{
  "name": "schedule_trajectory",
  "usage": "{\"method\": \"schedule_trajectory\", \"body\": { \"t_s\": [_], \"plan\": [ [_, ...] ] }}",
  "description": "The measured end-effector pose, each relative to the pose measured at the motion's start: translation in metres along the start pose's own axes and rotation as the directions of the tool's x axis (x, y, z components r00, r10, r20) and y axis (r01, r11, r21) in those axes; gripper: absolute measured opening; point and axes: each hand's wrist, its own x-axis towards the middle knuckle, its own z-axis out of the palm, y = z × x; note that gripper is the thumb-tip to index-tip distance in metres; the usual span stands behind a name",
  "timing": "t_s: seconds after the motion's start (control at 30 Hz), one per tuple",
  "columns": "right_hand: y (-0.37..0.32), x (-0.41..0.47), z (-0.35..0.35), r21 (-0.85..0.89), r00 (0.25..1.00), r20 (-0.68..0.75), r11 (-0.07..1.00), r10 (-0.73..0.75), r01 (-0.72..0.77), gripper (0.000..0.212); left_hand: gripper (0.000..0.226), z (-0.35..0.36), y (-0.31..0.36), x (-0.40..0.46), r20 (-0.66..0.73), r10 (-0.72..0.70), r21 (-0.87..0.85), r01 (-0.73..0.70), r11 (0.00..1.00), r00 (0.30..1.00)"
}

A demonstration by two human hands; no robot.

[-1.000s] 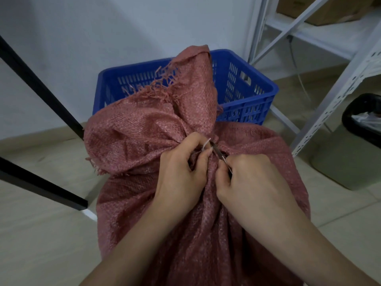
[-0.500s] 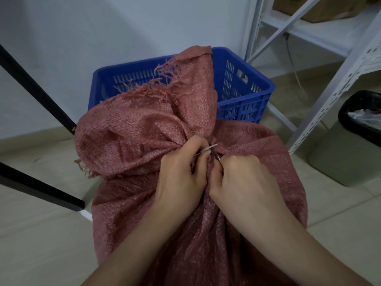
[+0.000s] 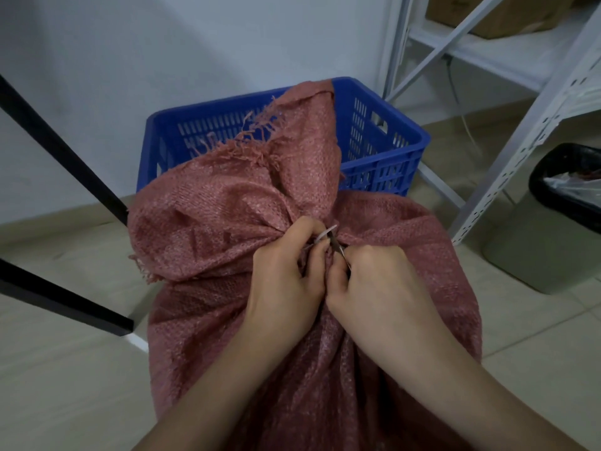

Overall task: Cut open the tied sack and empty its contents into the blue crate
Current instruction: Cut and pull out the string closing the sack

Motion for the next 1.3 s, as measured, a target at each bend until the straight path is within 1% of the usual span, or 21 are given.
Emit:
{"method": "schedule_trajectory", "body": {
  "t_s": [0.1, 0.23, 0.4, 0.5, 0.6, 0.7, 0.77, 0.83, 0.93, 0.97, 1.03, 1.1, 1.13, 1.17, 1.23, 1.3],
  "plan": [
    [0.002, 0.0, 0.002, 0.013, 1.0, 0.009, 1.0, 0.005, -0.005, 0.036, 0.014, 0.0, 0.0, -0.001, 0.003, -0.011, -0.02, 0.011, 1.0, 1.0],
    [0.003, -0.001, -0.001, -0.012, 1.0, -0.014, 1.0, -0.021, 0.02, 0.034, 0.015, -0.001, 0.003, 0.001, -0.008, -0.015, -0.048, 0.014, 0.999, 1.0],
    [0.007, 0.001, 0.007, 0.033, 0.999, -0.048, 0.999, 0.001, 0.0, 0.031, 0.015, 0.0, 0.004, -0.001, 0.001, -0.003, -0.066, 0.003, 0.998, 1.0],
    [0.008, 0.0, 0.01, 0.019, 0.998, -0.057, 0.999, -0.025, 0.026, 0.032, 0.014, 0.001, 0.0, 0.003, -0.018, -0.06, -0.143, 0.057, 0.988, 0.998],
    [0.007, 0.001, 0.003, -0.022, 0.997, -0.054, 0.999, -0.049, 0.048, 0.031, 0.011, 0.002, -0.007, 0.006, 0.002, -0.115, -0.283, 0.111, 0.953, 0.993],
    [0.012, 0.007, -0.011, 0.022, 0.999, 0.013, 0.998, -0.052, 0.051, 0.04, 0.011, 0.002, -0.014, 0.009, 0.042, -0.148, -0.33, 0.153, 0.931, 0.988],
    [0.017, 0.011, -0.02, 0.066, 0.994, 0.106, 0.998, -0.008, 0.001, 0.039, 0.013, 0.002, -0.018, 0.009, 0.078, -0.2, -0.354, 0.215, 0.91, 0.977],
    [0.023, 0.015, -0.024, 0.118, 0.985, 0.169, 0.991, 0.038, -0.058, 0.037, 0.014, 0.003, -0.024, 0.01, 0.102, -0.243, -0.368, 0.264, 0.891, 0.965],
    [0.027, 0.019, -0.029, 0.171, 0.986, 0.159, 0.983, 0.046, -0.073, 0.042, 0.015, 0.005, -0.027, 0.01, 0.122, -0.274, -0.367, 0.3, 0.88, 0.954],
    [0.027, 0.02, -0.031, 0.2, 0.987, 0.155, 0.977, 0.046, -0.078, 0.044, 0.015, 0.006, -0.027, 0.01, 0.13, -0.287, -0.38, 0.315, 0.87, 0.949],
    [0.026, 0.019, -0.036, 0.257, 0.978, 0.194, 0.958, 0.082, -0.131, 0.043, 0.013, 0.008, -0.024, 0.011, 0.15, -0.34, -0.42, 0.372, 0.828, 0.928],
    [0.029, 0.019, -0.038, 0.284, 0.971, 0.212, 0.944, 0.109, -0.168, 0.041, 0.007, 0.011, -0.021, 0.012, 0.187, -0.402, -0.486, 0.44, 0.755, 0.897],
    [0.032, 0.02, -0.039, 0.286, 0.977, 0.185, 0.945, 0.111, -0.161, 0.041, 0.004, 0.012, -0.019, 0.012, 0.21, -0.417, -0.517, 0.463, 0.72, 0.884],
    [0.036, 0.021, -0.04, 0.283, 0.985, 0.134, 0.948, 0.111, -0.145, 0.041, 0.01, 0.015, -0.018, 0.012, 0.221, -0.417, -0.526, 0.468, 0.71, 0.882],
    [0.046, 0.022, -0.045, 0.261, 0.99, 0.051, 0.955, 0.129, -0.138, 0.04, 0.024, 0.025, -0.015, 0.01, 0.216, -0.37, -0.475, 0.428, 0.769, 0.904],
    [0.054, 0.024, -0.051, 0.258, 0.982, 0.059, 0.948, 0.179, -0.188, 0.036, 0.035, 0.037, -0.015, 0.008, 0.205, -0.328, -0.391, 0.385, 0.836, 0.922]
  ]
}}
